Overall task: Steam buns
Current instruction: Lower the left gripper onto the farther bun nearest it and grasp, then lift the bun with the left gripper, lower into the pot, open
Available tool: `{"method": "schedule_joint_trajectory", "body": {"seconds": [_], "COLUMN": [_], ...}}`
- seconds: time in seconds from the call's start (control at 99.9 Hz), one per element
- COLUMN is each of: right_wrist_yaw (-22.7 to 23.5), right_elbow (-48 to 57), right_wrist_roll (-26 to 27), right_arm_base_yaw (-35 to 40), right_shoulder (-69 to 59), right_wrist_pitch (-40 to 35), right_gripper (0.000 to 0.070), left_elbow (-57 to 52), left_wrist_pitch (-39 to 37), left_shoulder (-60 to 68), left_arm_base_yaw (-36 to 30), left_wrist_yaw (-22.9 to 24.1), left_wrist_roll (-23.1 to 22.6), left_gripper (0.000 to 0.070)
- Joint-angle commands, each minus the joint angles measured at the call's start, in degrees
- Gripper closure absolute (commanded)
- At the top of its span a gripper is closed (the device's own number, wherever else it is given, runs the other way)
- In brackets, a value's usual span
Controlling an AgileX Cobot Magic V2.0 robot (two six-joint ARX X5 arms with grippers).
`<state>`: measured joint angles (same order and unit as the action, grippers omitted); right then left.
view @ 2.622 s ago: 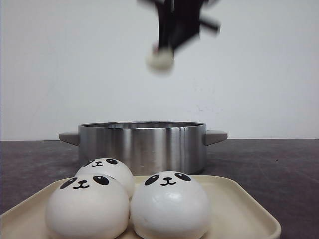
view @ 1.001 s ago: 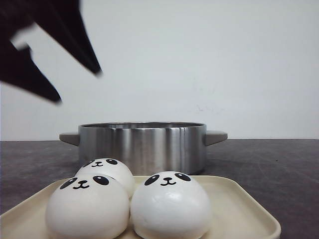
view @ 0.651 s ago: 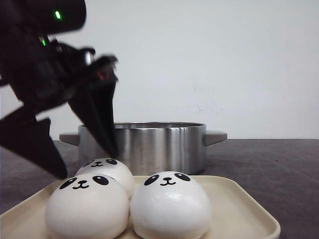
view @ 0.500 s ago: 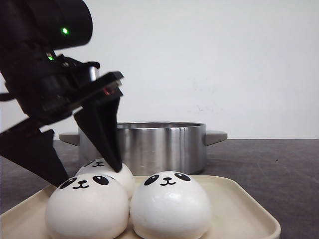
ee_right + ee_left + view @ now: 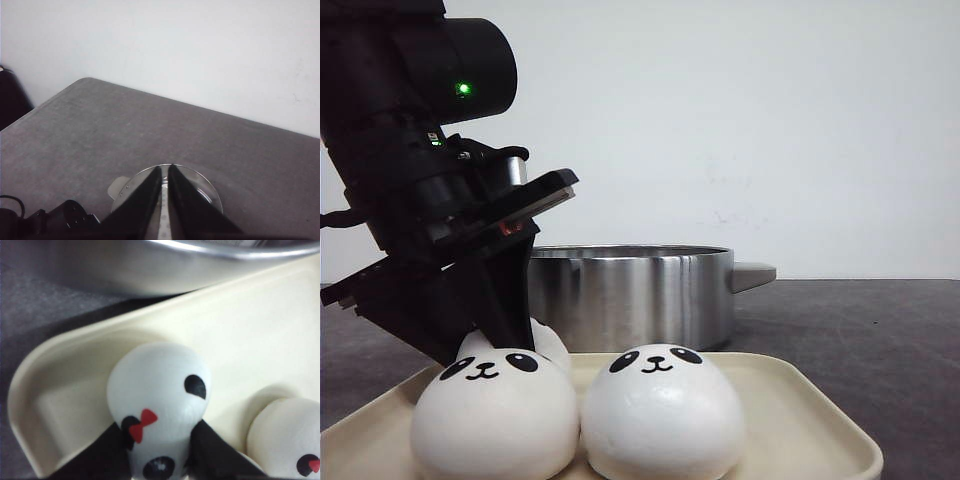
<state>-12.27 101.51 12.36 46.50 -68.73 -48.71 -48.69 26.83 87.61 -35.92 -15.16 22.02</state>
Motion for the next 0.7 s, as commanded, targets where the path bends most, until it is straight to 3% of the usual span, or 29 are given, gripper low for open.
{"method": "schedule_joint_trajectory", "body": {"seconds": [0.0, 0.28, 0.47, 0.611, 0.691], "right_wrist_yaw": [-0.2, -0.2, -1.6, -1.7, -1.8], "right_elbow": [0.9, 0.9, 0.9, 0.9, 0.9], "right_wrist_roll": [0.7, 0.6, 0.6, 0.5, 0.4], "right_arm_base_yaw": [0.6, 0.6, 0.8, 1.1, 1.1], "right_shoulder": [-0.5, -0.5, -0.6, -1.4, -1.9], "right_wrist_pitch": [0.2, -1.7, -1.6, -1.2, -1.0], "right_gripper": [0.0688, 0.0688, 0.0688, 0.0688, 0.0688], "left_elbow": [-0.7, -3.0, -8.0, -12.5, -15.6], "left_wrist_pitch": [0.7, 1.0, -3.7, -8.8, -8.5], "left_shoulder": [-0.3, -16.3, -20.9, -17.0, -12.5], "left_arm_base_yaw": [-0.6, -1.6, -0.7, 2.5, 4.0], "left_wrist_yaw": [-0.2, -3.7, 8.1, 8.6, 8.6], "left_wrist_roll": [-0.3, 1.4, -0.9, -6.6, -7.0], "left_gripper": [0.0691, 0.069, 0.0691, 0.0691, 0.0691]}}
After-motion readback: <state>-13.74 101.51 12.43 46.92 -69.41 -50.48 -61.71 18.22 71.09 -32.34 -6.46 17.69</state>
